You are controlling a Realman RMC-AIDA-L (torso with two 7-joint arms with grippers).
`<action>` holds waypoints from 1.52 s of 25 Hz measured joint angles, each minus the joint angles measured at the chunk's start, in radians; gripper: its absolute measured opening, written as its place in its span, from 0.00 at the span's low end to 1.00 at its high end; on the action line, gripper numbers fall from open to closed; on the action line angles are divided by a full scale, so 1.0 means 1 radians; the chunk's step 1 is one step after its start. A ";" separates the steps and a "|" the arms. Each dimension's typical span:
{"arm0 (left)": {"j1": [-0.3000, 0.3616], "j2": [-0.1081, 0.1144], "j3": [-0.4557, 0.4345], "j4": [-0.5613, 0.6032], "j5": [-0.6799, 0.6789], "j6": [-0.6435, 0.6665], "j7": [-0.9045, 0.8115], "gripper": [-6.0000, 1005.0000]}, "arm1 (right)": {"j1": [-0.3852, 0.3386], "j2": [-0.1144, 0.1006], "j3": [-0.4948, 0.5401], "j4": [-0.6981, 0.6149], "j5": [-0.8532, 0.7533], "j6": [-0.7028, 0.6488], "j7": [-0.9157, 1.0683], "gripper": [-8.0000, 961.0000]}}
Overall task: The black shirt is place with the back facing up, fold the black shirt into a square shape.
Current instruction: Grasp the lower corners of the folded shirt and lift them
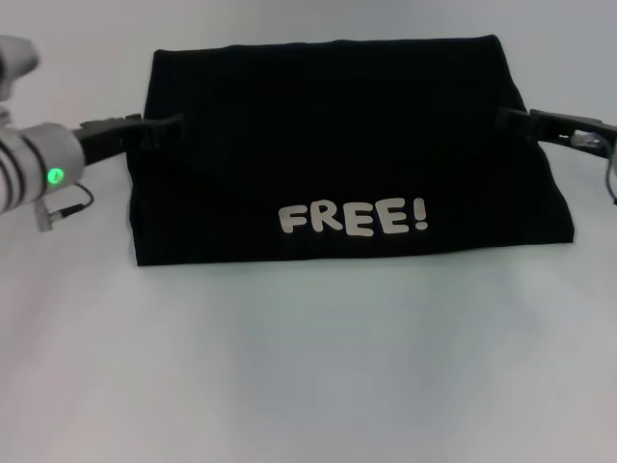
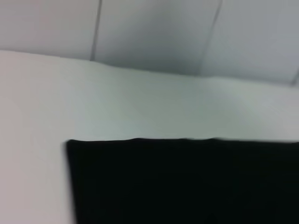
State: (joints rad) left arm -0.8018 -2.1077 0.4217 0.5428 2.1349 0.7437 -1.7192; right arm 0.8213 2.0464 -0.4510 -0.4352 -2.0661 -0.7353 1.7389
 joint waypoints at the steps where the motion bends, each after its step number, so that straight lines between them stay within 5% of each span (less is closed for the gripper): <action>1: 0.024 -0.003 -0.001 0.037 -0.008 0.065 -0.031 0.74 | -0.014 -0.001 0.000 -0.014 0.008 -0.038 0.000 0.58; 7: 0.132 -0.011 -0.009 0.144 -0.048 0.333 -0.088 0.74 | -0.090 -0.022 0.003 -0.058 0.022 -0.280 -0.034 0.58; 14: 0.210 -0.026 0.000 0.179 -0.025 0.410 -0.041 0.74 | -0.138 -0.049 0.009 -0.068 0.025 -0.510 -0.062 0.58; 19: 0.216 -0.029 0.001 0.165 0.078 0.402 -0.022 0.74 | -0.149 -0.054 0.011 -0.070 0.025 -0.563 -0.055 0.60; 30: 0.208 -0.032 0.008 0.110 0.118 0.302 -0.034 0.75 | -0.143 -0.052 0.010 -0.070 0.026 -0.544 -0.047 0.95; 38: 0.199 -0.033 0.051 0.085 0.145 0.252 -0.044 0.74 | -0.146 -0.051 0.011 -0.070 0.026 -0.543 -0.047 0.94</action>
State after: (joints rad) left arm -0.6030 -2.1405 0.4723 0.6279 2.2801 0.9957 -1.7634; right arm 0.6751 1.9955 -0.4399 -0.5054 -2.0400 -1.2784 1.6920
